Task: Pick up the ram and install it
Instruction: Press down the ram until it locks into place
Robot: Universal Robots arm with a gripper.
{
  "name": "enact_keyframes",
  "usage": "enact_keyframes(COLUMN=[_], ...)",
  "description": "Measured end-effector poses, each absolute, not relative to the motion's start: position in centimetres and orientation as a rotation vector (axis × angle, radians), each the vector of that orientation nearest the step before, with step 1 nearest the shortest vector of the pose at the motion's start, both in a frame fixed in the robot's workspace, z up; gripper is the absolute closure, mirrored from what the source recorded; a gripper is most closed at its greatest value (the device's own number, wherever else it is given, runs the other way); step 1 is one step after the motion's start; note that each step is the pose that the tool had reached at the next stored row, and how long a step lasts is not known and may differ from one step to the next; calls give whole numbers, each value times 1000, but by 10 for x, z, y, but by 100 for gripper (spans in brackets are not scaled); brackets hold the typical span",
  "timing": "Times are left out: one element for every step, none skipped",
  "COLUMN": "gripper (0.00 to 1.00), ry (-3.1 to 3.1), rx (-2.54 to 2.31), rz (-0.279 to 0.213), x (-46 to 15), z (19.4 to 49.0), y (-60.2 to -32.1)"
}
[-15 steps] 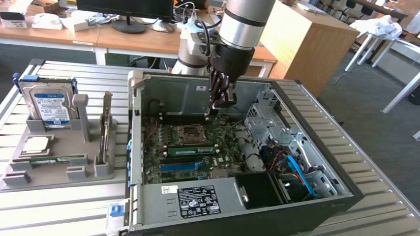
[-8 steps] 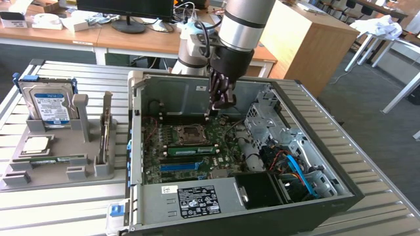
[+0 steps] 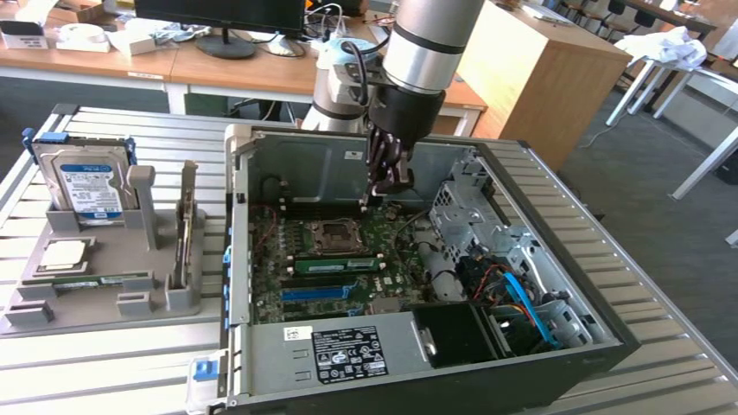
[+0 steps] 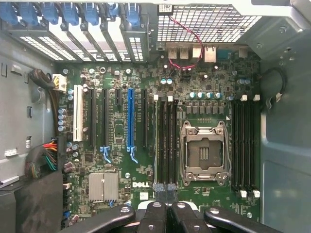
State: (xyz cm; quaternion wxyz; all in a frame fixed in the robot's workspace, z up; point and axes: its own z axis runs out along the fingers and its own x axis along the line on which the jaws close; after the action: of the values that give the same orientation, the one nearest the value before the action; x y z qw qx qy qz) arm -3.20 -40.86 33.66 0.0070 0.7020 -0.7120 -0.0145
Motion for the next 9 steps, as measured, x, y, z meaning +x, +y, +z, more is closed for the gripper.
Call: enact_keyframes(gripper=[90,90,90,90,90,90,90,90,90], ry=[-2227,-2227,-2227,-2227,-2227,-2227,-2227,-2227,-2227], rx=[2196,2196,2196,2196,2196,2196,2196,2196,2196], rz=[-45,-45,-45,-45,-45,-45,-45,-45,-45], x=[-31,-30,-29,-28,-26,-24,-21,-19,-17], z=[337,336,336,336,336,336,336,337,337], y=[-409,-409,-409,-409,-409,-409,-409,-409,-409])
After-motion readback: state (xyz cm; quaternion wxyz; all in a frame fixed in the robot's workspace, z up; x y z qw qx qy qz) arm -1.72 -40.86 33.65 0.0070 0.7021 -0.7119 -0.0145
